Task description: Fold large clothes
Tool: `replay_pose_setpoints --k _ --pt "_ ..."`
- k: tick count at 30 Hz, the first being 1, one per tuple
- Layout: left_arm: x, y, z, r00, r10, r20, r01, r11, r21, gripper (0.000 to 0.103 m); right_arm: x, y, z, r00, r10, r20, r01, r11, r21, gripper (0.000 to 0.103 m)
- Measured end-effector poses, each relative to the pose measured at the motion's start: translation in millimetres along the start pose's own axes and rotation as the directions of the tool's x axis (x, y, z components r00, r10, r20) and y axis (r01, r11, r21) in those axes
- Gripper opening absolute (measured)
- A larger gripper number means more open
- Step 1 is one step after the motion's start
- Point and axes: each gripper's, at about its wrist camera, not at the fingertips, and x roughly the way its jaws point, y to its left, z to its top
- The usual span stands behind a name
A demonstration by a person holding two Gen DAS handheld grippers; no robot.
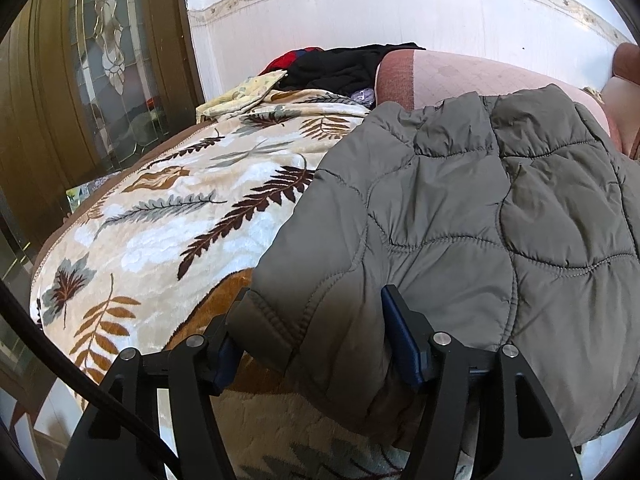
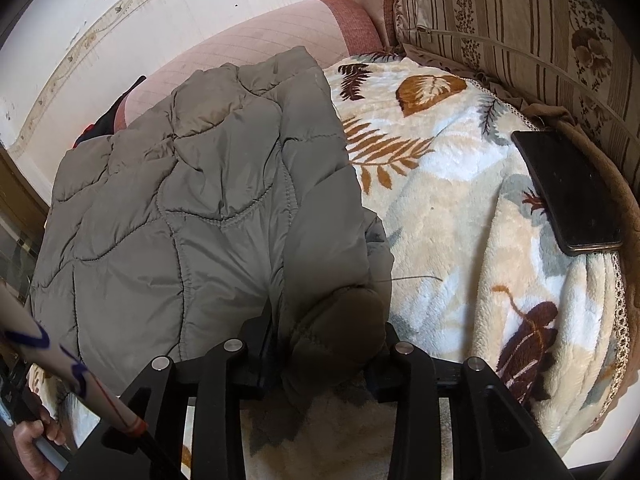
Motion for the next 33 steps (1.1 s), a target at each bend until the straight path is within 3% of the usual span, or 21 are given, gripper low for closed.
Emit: replay_pose_setpoints --k 7,17,23,27,29,33 --pt "-3.9 12.5 -4.9 1.000 0.001 -0.014 -0.002 0.999 -0.048 0.077 -1.9 -4.4 -1.1 1.000 -0.004 -0.003 0.004 1.000 0.023 0.048" --pt "-21.8 32.0 -7.8 0.998 -0.047 -0.047 0.039 0.987 -0.156 0.080 -36.7 -9.2 -9.6 0.999 -0.028 0.040 0.028 0.999 0.017 0.055" --pt "-50.1 27.7 -9.4 0.999 0.008 0.051 -0.002 0.993 -0.118 0.080 -65.6 -19.4 -13.5 0.987 -0.078 0.142 0.074 0.997 0.035 0.055" --pt "-71.1 20.9 -6.5 0.988 0.051 0.148 -0.037 0.995 -0.096 0.080 -76.7 -16.6 -10.8 0.977 -0.078 0.197 0.069 0.996 0.050 0.056" --pt "-80.8 11.9 -3.5 0.980 0.041 0.196 -0.028 0.997 -0.067 0.080 -79.2 -7.9 -9.4 0.973 -0.071 0.218 0.067 0.997 0.026 0.056" --pt "-84.2 -8.2 -0.5 0.978 -0.019 0.209 0.023 1.000 -0.014 0.080 -78.4 14.8 -7.9 0.969 -0.041 0.246 0.052 0.998 -0.039 0.057"
